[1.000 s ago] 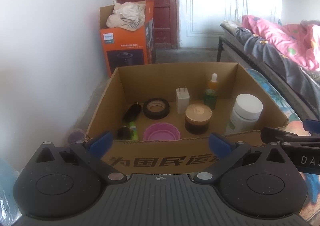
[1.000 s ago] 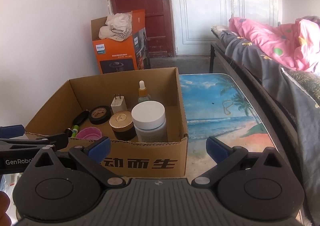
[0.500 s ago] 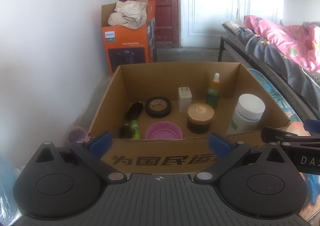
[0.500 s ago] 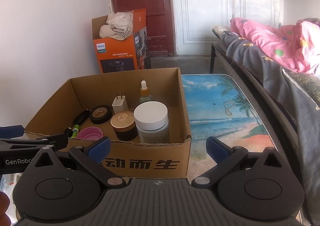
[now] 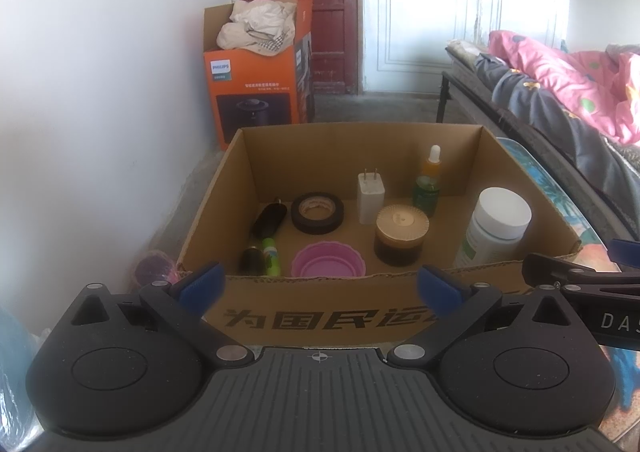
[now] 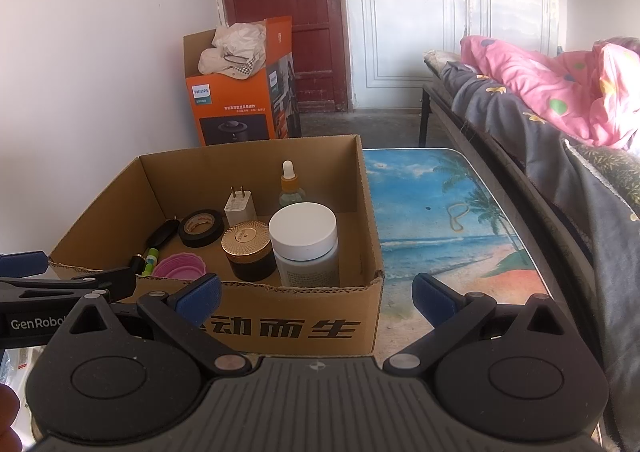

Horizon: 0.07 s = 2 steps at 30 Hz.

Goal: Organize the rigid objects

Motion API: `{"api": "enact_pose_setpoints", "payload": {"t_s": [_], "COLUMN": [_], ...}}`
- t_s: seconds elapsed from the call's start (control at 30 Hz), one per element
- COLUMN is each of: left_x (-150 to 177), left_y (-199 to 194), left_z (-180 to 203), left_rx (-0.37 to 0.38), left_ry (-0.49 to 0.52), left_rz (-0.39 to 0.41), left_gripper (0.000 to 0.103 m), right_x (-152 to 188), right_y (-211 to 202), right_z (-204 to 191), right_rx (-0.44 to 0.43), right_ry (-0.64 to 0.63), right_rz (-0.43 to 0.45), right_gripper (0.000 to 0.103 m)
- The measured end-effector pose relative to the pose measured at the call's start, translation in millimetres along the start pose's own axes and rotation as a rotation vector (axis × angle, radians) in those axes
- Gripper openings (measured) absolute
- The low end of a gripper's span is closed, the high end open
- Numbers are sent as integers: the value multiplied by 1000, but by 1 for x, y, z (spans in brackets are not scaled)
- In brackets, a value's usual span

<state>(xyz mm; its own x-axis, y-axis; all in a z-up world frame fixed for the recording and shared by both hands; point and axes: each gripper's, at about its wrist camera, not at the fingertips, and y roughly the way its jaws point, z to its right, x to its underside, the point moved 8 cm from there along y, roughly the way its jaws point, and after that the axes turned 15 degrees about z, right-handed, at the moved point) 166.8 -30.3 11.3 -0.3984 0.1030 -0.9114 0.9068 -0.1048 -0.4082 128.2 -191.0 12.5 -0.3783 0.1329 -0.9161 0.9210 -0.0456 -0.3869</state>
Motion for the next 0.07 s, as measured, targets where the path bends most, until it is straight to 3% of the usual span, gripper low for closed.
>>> {"api": "enact_pose_setpoints", "payload": {"t_s": [0.07], "left_x": [0], "left_y": [0], "left_z": [0], "left_rx": [-1], "left_ry": [0], "left_rz": [-1], "left_gripper": [103], "right_x": [0], "right_y": [0], "right_z": [0], "right_rx": [-1], "right_ry": [1], "right_rz": [-1], "right_gripper": [103]}}
